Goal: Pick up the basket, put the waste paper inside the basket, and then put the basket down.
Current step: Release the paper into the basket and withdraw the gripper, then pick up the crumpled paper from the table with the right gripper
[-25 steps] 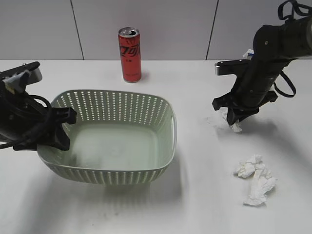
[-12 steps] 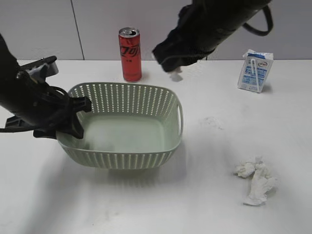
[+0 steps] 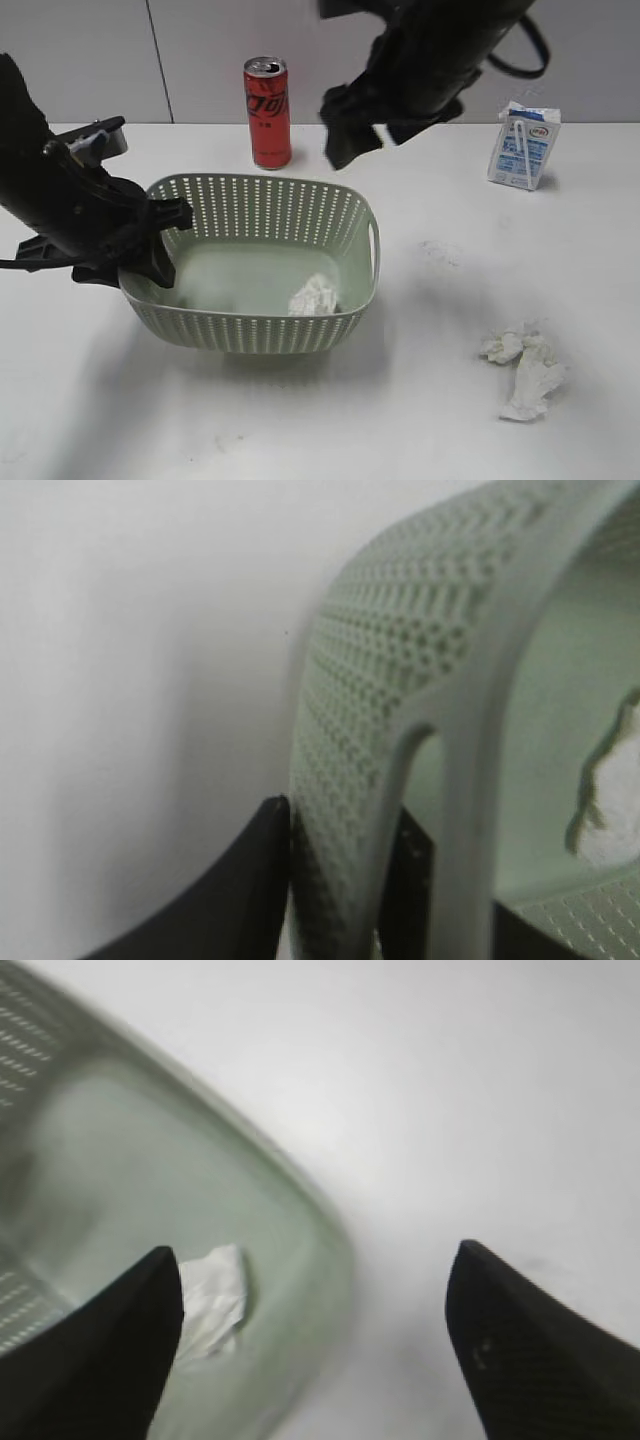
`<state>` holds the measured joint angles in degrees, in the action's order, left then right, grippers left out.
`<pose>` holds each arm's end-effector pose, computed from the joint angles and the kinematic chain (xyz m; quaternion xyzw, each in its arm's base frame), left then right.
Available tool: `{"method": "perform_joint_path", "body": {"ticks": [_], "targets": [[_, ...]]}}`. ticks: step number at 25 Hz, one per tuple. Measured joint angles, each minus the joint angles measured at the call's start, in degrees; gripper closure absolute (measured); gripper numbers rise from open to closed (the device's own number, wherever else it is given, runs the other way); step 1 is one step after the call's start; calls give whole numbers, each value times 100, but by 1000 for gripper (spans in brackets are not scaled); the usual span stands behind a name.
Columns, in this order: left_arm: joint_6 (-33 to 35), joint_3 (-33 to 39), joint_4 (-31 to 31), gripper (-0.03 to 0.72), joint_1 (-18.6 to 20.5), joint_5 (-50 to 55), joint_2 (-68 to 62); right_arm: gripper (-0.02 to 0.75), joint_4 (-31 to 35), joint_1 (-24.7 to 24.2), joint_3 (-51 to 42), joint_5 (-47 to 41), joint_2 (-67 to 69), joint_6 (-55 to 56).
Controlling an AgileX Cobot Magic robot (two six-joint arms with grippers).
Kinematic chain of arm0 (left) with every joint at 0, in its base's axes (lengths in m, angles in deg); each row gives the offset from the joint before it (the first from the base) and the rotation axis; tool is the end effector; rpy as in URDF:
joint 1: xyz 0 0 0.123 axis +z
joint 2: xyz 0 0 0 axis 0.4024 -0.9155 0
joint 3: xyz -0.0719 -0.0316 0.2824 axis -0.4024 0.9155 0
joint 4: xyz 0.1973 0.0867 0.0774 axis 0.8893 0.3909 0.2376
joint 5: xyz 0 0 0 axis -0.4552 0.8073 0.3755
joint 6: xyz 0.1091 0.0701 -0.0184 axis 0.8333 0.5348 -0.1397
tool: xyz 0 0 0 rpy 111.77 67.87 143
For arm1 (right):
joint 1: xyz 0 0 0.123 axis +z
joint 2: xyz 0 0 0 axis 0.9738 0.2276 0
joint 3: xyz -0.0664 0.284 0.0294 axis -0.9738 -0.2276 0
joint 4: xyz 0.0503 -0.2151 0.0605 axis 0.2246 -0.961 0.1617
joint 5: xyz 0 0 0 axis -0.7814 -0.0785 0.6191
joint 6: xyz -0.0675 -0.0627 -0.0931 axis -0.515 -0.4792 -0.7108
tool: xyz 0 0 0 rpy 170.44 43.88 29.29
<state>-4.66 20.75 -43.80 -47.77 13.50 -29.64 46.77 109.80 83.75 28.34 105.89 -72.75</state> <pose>0.2700 -0.1515 0.1691 0.0232 0.9814 -0.1616 0.1009 0.3273 0.2282 0.2543 -0.2545 0.9327 0.1268 0.2219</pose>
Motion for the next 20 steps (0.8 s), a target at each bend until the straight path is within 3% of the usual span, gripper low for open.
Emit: {"method": "perform_joint_path", "body": {"ticks": [4, 7, 12, 17, 20], "targets": [[5, 0, 5, 475, 5, 45, 0, 146, -200, -777, -520, -485, -340, 130], [5, 0, 10, 475, 5, 60, 0, 146, -256, -1087, -1735, 12, -479, 130], [5, 0, 23, 475, 5, 60, 0, 146, -437, -1124, -3319, 1240, -293, 537], [5, 0, 29, 475, 5, 74, 0, 148, -792, -1124, -3498, 1589, 124, 1032], [5, 0, 46, 475, 5, 74, 0, 190, -792, -1124, -3498, 1624, 295, 1079]]}}
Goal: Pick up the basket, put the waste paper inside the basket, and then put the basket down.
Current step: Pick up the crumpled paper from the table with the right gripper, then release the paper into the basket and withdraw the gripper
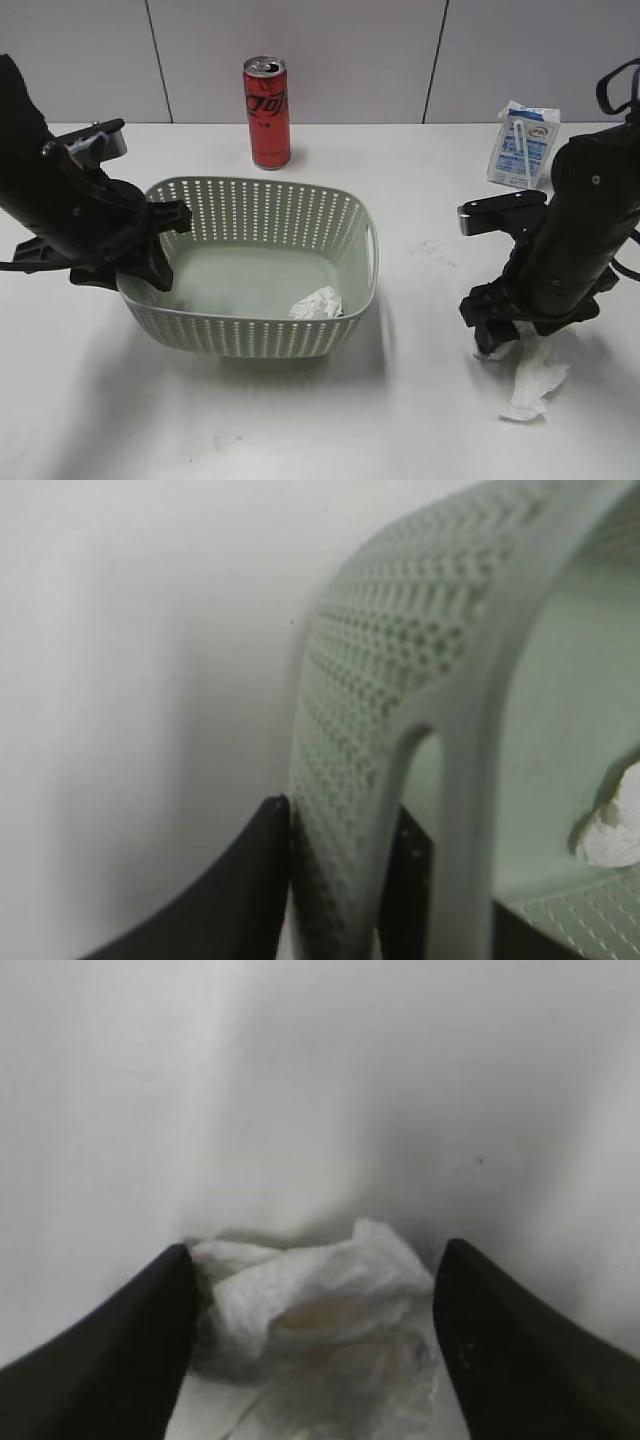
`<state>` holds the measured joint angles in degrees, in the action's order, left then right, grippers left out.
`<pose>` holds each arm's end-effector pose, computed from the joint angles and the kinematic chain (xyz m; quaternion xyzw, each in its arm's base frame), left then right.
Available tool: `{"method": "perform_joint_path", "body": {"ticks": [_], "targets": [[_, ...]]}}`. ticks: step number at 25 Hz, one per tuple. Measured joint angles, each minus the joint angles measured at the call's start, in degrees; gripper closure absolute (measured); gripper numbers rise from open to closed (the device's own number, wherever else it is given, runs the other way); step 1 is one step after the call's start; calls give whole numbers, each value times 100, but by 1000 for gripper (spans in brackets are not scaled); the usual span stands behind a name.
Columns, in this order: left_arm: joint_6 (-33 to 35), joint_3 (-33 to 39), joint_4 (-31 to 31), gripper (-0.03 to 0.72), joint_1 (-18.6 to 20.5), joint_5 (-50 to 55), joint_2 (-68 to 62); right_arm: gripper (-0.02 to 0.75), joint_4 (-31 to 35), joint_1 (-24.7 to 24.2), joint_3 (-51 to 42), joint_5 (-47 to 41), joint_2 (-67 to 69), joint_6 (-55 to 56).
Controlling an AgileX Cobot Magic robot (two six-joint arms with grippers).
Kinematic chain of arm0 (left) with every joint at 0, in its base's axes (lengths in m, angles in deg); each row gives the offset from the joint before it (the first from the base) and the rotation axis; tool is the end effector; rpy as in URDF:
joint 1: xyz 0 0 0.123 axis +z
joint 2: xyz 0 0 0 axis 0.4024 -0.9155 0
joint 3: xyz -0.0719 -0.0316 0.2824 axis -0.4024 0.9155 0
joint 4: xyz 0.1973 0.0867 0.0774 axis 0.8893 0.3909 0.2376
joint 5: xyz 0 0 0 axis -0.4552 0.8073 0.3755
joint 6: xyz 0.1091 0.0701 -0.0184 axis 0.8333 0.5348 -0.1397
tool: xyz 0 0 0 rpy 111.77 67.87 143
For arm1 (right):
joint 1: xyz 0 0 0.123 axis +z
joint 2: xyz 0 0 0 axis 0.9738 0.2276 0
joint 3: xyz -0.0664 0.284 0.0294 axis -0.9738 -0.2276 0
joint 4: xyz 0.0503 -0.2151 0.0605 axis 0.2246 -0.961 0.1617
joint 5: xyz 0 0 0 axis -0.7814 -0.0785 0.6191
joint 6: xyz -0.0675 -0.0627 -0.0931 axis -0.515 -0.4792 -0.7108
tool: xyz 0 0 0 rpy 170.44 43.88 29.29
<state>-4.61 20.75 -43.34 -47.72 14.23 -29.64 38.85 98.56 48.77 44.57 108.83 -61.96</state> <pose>0.2686 -0.1505 0.1685 0.0270 0.9824 -0.1580 0.0957 0.2794 0.1113 0.0984 -0.1064 0.9924 0.0167 0.0597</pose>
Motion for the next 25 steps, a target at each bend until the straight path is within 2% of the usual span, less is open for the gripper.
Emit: {"method": "perform_joint_path", "body": {"ticks": [3, 9, 10, 13, 15, 20, 23, 25], "targets": [[0, 0, 4, 475, 0, 0, 0, 302, 82, 0, 13, 40, 39, 5], [0, 0, 10, 475, 0, 0, 0, 662, 0, 0, 199, 153, 63, 5], [0, 0, 10, 475, 0, 0, 0, 689, 0, 0, 293, 126, 44, -7], [0, 0, 10, 475, 0, 0, 0, 701, 0, 54, 704, -122, -259, -206], [0, 0, 10, 475, 0, 0, 0, 701, 189, 254, 1087, -340, -656, -533], [0, 0, -24, 475, 0, -5, 0, 701, 1489, 1290, 2169, -319, -1232, -1832], [0, 0, -31, 475, 0, -5, 0, 699, 1814, 1858, 2614, -214, -960, -2119], [0, 0, -35, 475, 0, -5, 0, 647, 1964, 2047, 2787, -241, -532, -2166]]}}
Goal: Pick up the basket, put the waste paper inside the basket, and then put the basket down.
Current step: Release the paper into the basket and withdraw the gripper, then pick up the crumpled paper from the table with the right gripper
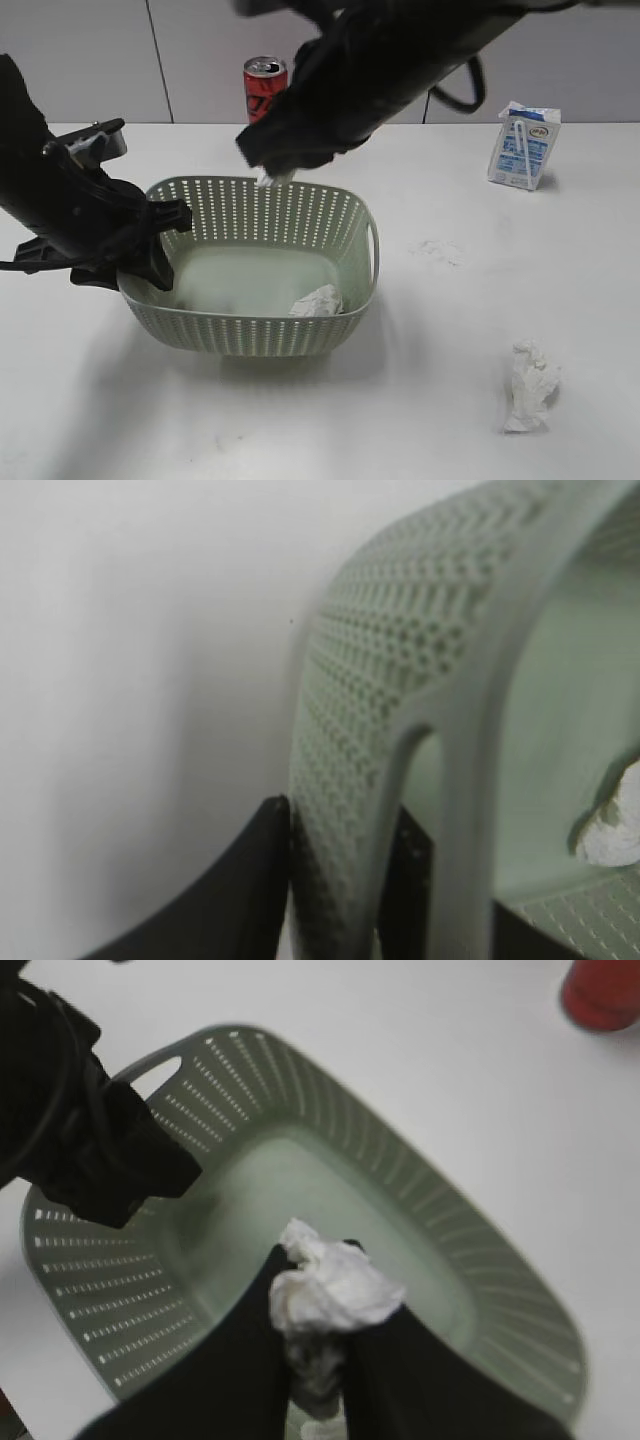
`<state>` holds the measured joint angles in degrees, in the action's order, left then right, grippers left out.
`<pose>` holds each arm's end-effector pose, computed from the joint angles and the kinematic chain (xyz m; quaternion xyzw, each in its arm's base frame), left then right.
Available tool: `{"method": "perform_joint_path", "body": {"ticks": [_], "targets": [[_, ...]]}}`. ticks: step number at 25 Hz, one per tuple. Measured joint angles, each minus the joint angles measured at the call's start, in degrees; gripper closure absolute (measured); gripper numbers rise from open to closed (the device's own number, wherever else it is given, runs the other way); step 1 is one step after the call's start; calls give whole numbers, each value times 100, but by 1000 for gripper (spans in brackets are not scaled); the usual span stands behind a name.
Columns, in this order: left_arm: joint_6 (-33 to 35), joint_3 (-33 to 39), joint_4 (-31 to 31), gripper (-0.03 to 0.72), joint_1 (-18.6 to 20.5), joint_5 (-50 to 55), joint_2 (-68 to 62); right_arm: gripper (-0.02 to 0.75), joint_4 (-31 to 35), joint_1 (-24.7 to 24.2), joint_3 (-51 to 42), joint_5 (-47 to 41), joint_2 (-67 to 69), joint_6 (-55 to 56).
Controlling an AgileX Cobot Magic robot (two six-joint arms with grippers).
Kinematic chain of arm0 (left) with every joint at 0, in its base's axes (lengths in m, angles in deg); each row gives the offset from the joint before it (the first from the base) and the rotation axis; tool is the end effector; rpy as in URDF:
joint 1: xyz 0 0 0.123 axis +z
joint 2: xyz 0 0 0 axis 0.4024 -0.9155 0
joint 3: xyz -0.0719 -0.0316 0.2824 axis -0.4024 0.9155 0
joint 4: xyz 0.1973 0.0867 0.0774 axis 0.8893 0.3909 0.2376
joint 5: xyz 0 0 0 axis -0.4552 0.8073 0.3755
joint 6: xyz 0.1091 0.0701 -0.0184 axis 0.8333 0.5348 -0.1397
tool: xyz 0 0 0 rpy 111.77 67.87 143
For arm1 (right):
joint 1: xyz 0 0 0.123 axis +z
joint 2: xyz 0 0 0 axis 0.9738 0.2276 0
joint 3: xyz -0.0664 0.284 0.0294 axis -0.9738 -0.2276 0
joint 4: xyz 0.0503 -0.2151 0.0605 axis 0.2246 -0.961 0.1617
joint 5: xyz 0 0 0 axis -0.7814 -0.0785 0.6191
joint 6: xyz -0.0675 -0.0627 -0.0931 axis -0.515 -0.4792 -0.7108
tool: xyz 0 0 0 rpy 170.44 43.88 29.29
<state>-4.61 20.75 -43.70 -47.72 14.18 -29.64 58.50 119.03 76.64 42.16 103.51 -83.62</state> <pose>0.2686 -0.1510 0.1687 0.0247 0.9822 -0.1601 0.0954 0.2817 0.2890 0.2545 -0.3355 0.8754 0.2153 0.2734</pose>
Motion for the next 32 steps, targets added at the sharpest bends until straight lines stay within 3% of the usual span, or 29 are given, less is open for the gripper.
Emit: {"method": "perform_joint_path", "body": {"ticks": [2, 5, 8, 13, 15, 18, 24, 27, 32], "targets": [[0, 0, -7, 475, 0, 0, 0, 512, 150, 46, 122, -120, 432, -19], [0, 0, -7, 475, 0, 11, 0, 246, 190, 44, 264, -436, 865, 11], [0, 0, -7, 475, 0, 32, 0, 148, -365, -107, 650, -1032, 889, 426], [0, 0, -7, 475, 4, 37, 0, 147, -987, -1109, 1059, -2182, 355, 857], [0, 0, -7, 475, 4, 37, 0, 152, -1096, -1564, 653, -2379, 37, 981], [0, 0, -7, 475, 4, 37, 0, 155, -1243, -2036, -679, -2167, -513, 1440], [0, 0, -7, 475, 4, 27, 0, 157, -1407, -2088, -3147, -868, -1059, 2614], [0, 0, -7, 475, 4, 27, 0, 160, -1371, -2088, -3781, -64, -956, 2869], [0, 0, -7, 475, 4, -5, 0, 166, -1322, -2088, -3984, 723, -442, 2936]]}}
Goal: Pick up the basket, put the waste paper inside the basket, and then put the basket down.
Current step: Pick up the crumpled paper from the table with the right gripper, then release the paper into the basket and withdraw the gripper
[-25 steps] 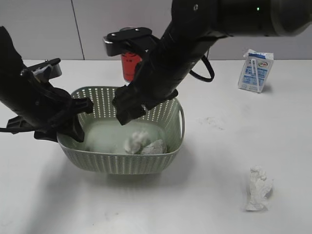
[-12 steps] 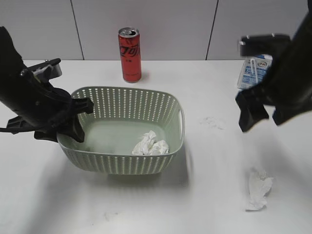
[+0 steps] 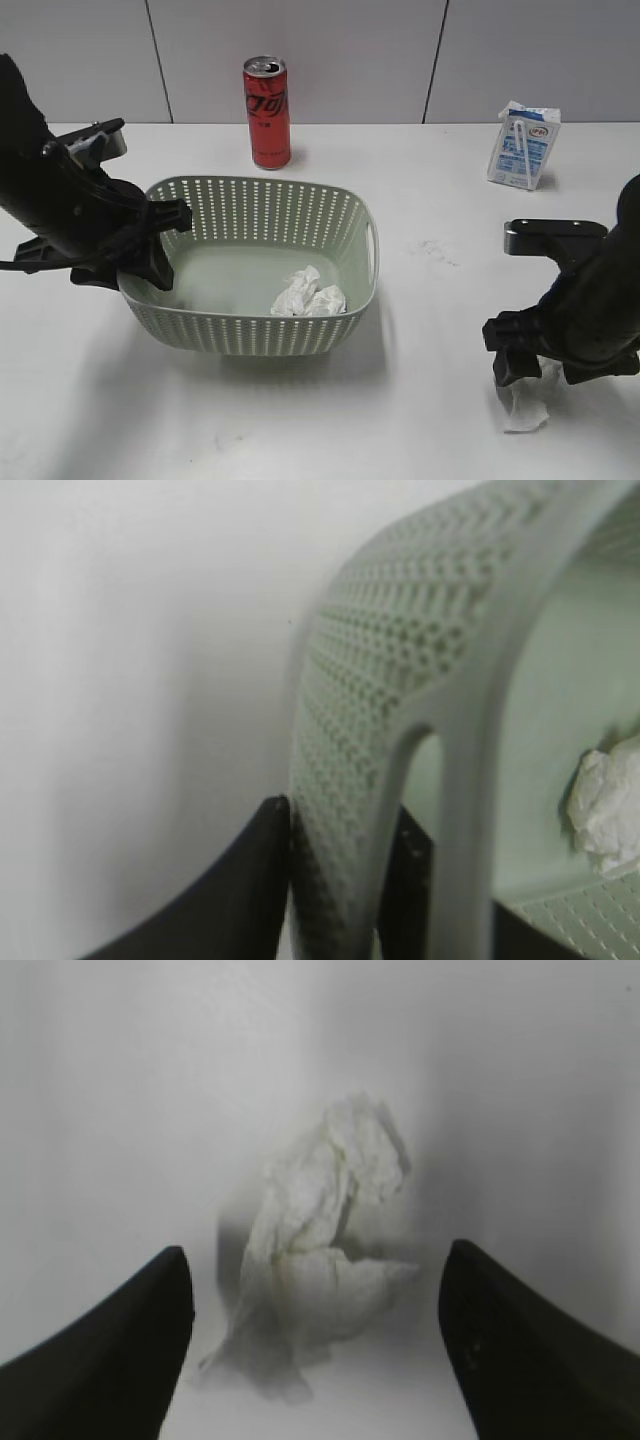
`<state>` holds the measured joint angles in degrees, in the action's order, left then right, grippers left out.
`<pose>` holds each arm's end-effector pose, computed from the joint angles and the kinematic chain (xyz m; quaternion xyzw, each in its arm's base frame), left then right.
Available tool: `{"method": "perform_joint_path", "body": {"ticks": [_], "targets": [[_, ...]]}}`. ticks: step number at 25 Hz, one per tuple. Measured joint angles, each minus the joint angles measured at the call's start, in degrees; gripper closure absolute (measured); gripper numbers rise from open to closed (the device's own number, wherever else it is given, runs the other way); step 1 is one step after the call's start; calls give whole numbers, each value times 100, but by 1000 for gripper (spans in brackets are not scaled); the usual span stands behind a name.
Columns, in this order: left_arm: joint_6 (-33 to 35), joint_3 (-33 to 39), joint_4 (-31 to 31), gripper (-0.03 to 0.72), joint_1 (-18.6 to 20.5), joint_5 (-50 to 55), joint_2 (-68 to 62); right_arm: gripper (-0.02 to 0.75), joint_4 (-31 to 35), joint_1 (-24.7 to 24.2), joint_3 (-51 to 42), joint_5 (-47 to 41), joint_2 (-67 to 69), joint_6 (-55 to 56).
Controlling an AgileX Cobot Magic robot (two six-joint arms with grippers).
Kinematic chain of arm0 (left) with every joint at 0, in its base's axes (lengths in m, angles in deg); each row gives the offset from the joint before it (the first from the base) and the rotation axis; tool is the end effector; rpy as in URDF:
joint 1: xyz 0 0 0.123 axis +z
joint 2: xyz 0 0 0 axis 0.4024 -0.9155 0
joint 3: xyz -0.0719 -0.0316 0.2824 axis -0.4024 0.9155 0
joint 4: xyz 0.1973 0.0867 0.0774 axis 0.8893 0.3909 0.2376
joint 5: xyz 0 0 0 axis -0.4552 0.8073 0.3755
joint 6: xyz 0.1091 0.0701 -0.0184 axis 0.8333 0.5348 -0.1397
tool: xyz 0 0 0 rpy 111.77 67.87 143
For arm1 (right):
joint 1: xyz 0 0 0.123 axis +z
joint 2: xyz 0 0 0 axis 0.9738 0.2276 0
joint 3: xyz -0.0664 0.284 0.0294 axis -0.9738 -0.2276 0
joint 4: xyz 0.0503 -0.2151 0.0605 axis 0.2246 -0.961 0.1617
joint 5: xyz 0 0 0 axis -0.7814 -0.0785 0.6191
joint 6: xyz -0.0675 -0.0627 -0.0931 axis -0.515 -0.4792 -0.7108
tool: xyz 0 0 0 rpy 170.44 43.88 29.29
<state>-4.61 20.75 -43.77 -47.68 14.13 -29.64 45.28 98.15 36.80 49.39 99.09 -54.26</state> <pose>0.2688 -0.1509 0.1688 0.0239 0.9821 -0.1606 0.0958 0.2339 0.0984 0.1100 0.0116 0.9959 0.0561 0.0698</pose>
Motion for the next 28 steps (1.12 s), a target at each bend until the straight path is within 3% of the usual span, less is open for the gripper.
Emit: {"method": "perform_joint_path", "body": {"ticks": [3, 5, 7, 8, 11, 16, 23, 26, 28], "targets": [[0, 0, 0, 475, 0, -6, 0, 230, -60, 0, 44, 137, 280, 2], [0, 0, 0, 475, 0, 0, 0, 377, -105, 0, 82, 173, 294, 2], [0, 0, 0, 475, 0, 4, 0, 604, -133, 5, 134, 87, 193, 2], [0, 0, 0, 475, 0, 4, 0, 668, -146, 31, 219, 1, 33, -5], [0, 0, 0, 475, 0, 4, 0, 721, -130, 260, 805, -265, -694, -269], [0, 0, -5, 475, 0, 11, 0, 723, 57, 1073, 2667, -333, -1148, -1119], [0, 0, -23, 475, 0, 29, 0, 692, 260, 2031, 4110, -1080, 495, -1521], [0, 0, -53, 475, 0, 29, 0, 495, 704, 2212, 4491, -1693, 1145, -2035], [0, 0, -65, 475, 0, 29, 0, 288, 754, 2244, 4735, -2020, 1351, -2162]]}}
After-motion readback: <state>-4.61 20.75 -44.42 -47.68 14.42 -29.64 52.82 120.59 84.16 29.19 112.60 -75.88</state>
